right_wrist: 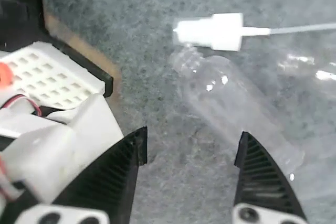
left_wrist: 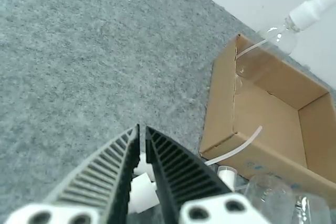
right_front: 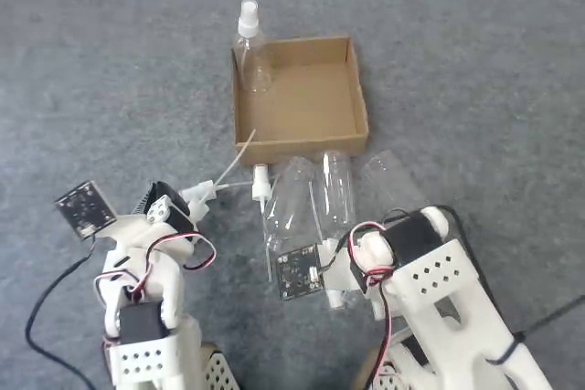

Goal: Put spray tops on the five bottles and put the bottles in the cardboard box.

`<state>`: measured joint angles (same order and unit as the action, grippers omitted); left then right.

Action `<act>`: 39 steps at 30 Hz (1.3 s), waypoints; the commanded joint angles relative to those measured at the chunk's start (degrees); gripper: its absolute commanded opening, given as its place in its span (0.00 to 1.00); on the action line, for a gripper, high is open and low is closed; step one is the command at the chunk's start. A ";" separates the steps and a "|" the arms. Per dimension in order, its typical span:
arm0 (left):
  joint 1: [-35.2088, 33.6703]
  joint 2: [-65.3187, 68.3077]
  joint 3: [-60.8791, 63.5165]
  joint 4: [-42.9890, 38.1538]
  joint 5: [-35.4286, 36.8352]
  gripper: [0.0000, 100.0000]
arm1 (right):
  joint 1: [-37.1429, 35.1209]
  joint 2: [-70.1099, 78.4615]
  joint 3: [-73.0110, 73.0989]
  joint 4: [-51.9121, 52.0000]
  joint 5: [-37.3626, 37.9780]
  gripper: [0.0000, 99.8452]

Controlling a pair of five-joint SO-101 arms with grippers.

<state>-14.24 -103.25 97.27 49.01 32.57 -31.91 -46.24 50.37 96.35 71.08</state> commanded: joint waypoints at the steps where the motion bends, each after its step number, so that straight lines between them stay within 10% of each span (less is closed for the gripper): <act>1: -0.26 -0.79 -0.75 0.97 -0.53 0.02 | 0.22 -1.54 3.16 -5.67 2.46 0.24; 30: -0.35 -0.88 -0.75 1.85 -0.62 0.02 | 11.12 -1.54 21.80 -35.30 3.25 0.19; 39: -0.35 -0.88 -0.75 1.85 -0.62 0.02 | 13.14 -1.63 21.63 -35.30 -10.64 0.17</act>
<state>-14.24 -103.25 97.27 50.59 32.48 -19.87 -46.42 72.88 61.63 64.57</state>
